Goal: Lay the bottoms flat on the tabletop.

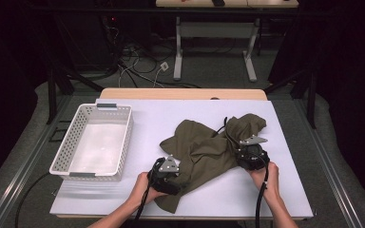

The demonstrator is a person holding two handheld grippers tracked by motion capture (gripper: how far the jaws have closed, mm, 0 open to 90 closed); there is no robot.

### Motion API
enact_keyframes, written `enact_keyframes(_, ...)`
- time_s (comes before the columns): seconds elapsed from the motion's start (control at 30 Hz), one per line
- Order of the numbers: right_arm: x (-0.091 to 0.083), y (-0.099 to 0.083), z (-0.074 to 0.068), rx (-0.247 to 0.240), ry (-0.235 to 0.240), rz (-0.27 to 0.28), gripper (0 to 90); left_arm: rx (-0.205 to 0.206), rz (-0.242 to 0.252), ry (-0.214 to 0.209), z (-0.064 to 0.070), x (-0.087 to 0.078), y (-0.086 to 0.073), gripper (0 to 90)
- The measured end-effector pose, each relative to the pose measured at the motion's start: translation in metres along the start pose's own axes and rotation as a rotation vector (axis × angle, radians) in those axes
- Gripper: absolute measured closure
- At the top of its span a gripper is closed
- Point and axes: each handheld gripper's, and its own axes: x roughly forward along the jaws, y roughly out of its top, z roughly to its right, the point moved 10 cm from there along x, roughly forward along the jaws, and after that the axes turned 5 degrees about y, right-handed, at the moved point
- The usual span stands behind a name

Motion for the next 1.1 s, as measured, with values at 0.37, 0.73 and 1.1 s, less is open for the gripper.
enact_keyframes(0.37, -0.02, 0.018, -0.045, -0.085, 0.066, 0.042, 29.5, 0.053, -0.033, -0.052, 0.014, 0.008, -0.005, 71.8)
enact_keyframes(0.73, -0.025, 0.032, -0.067, -0.15, 0.09, 0.108, 30.8, 0.031, -0.039, -0.062, 0.011, 0.006, -0.004, 54.8)
enact_keyframes(1.1, -0.023, 0.031, -0.073, -0.152, 0.114, 0.093, 30.8, -0.043, 0.062, 0.007, -0.005, -0.005, 0.009, 51.4)
